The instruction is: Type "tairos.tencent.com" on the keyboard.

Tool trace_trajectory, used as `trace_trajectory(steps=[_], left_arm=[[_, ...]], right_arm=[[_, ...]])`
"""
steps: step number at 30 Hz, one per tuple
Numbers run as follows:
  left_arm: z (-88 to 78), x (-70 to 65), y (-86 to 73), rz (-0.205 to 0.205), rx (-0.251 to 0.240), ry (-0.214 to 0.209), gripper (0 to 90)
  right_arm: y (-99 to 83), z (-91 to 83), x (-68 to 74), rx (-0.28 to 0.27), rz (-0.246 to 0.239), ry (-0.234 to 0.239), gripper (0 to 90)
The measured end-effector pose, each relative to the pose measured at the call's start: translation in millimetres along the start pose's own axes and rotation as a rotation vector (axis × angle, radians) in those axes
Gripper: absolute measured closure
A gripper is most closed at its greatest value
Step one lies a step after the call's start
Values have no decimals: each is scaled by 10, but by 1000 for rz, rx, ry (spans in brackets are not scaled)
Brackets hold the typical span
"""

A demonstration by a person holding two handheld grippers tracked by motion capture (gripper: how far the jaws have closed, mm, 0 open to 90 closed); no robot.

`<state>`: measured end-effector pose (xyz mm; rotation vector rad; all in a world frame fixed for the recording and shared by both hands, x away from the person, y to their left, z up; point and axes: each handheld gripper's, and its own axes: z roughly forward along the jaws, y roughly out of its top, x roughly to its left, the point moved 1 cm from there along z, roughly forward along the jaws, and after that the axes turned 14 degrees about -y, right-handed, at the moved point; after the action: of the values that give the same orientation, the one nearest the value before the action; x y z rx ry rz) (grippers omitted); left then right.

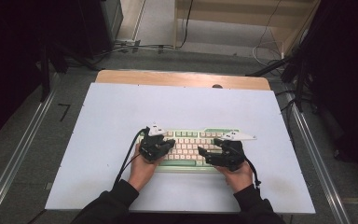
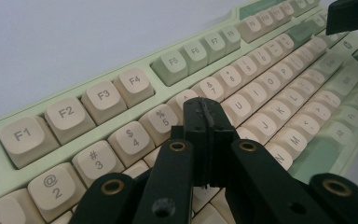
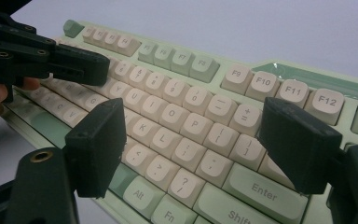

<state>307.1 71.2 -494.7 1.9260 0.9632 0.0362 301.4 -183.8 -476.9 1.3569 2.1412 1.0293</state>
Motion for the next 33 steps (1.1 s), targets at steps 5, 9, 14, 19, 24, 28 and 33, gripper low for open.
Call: trace_trajectory(steps=[5, 9, 14, 19, 24, 28, 33], left_arm=[[13, 15, -5, -2, 23, 0, 900], [-4, 5, 33, 2, 24, -1, 900], [-162, -51, 135, 23, -55, -30, 900], [-252, -86, 125, 29, -86, -40, 868], [-304, -103, 41, 18, -122, -58, 836], [-352, -75, 19, 15, -140, -21, 685], [-391, -8, -6, -5, -138, 15, 426]], right_arm=[[2, 0, 0, 1, 1, 0, 212], [3, -6, 0, -2, 2, 1, 212], [3, -2, -10, -1, 3, 0, 212], [4, -4, -11, -2, 4, -1, 212], [2, 3, -1, 2, 1, -1, 212], [5, 0, 4, -1, 0, -1, 212], [1, 5, 0, 4, 1, -2, 212]])
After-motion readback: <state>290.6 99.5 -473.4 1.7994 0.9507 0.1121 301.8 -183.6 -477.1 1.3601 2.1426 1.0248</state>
